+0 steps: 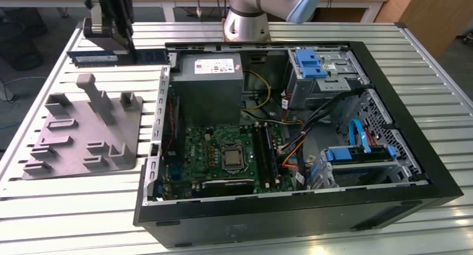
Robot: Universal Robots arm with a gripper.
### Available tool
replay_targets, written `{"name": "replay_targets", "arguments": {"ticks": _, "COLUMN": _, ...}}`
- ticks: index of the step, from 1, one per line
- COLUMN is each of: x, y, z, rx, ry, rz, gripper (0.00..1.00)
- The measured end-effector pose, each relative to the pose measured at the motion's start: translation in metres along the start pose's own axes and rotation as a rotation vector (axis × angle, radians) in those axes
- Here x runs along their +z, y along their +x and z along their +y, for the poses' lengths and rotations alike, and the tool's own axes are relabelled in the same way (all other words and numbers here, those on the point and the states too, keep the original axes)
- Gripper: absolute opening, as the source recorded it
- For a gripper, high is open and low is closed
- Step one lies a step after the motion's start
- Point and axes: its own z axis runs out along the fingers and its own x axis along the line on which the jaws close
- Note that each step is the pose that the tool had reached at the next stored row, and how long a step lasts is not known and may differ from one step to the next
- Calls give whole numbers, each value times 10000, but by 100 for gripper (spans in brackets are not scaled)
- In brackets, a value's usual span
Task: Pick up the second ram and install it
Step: 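Pick up the second ram and move it above second insertion slot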
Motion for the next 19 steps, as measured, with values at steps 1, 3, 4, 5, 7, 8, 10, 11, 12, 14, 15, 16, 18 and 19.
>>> {"name": "replay_targets", "arguments": {"ticks": 1, "x": -1, "y": 1, "z": -33, "rx": 0, "ry": -2, "rz": -1, "gripper": 14}}
{"name": "replay_targets", "arguments": {"ticks": 3, "x": -4, "y": 3, "z": -97, "rx": 0, "ry": -7, "rz": 0, "gripper": 14}}
{"name": "replay_targets", "arguments": {"ticks": 4, "x": -6, "y": 4, "z": -130, "rx": 1, "ry": -9, "rz": -1, "gripper": 14}}
{"name": "replay_targets", "arguments": {"ticks": 5, "x": -8, "y": 5, "z": -166, "rx": 1, "ry": -12, "rz": 0, "gripper": 14}}
{"name": "replay_targets", "arguments": {"ticks": 7, "x": -11, "y": 7, "z": -232, "rx": 0, "ry": -17, "rz": -1, "gripper": 14}}
{"name": "replay_targets", "arguments": {"ticks": 8, "x": -12, "y": 8, "z": -266, "rx": 0, "ry": -20, "rz": -1, "gripper": 14}}
{"name": "replay_targets", "arguments": {"ticks": 10, "x": -15, "y": 10, "z": -335, "rx": 0, "ry": -26, "rz": -1, "gripper": 14}}
{"name": "replay_targets", "arguments": {"ticks": 11, "x": -17, "y": 12, "z": -370, "rx": 1, "ry": -30, "rz": -1, "gripper": 14}}
{"name": "replay_targets", "arguments": {"ticks": 12, "x": -18, "y": 13, "z": -404, "rx": 0, "ry": -33, "rz": -1, "gripper": 14}}
{"name": "replay_targets", "arguments": {"ticks": 14, "x": -21, "y": 15, "z": -471, "rx": 1, "ry": -39, "rz": -1, "gripper": 14}}
{"name": "replay_targets", "arguments": {"ticks": 15, "x": -23, "y": 16, "z": -503, "rx": 2, "ry": -43, "rz": -1, "gripper": 14}}
{"name": "replay_targets", "arguments": {"ticks": 16, "x": -25, "y": 17, "z": -535, "rx": 2, "ry": -45, "rz": 0, "gripper": 14}}
{"name": "replay_targets", "arguments": {"ticks": 18, "x": -27, "y": 19, "z": -599, "rx": 1, "ry": -50, "rz": -2, "gripper": 14}}
{"name": "replay_targets", "arguments": {"ticks": 19, "x": -28, "y": 20, "z": -630, "rx": 1, "ry": -53, "rz": -2, "gripper": 14}}
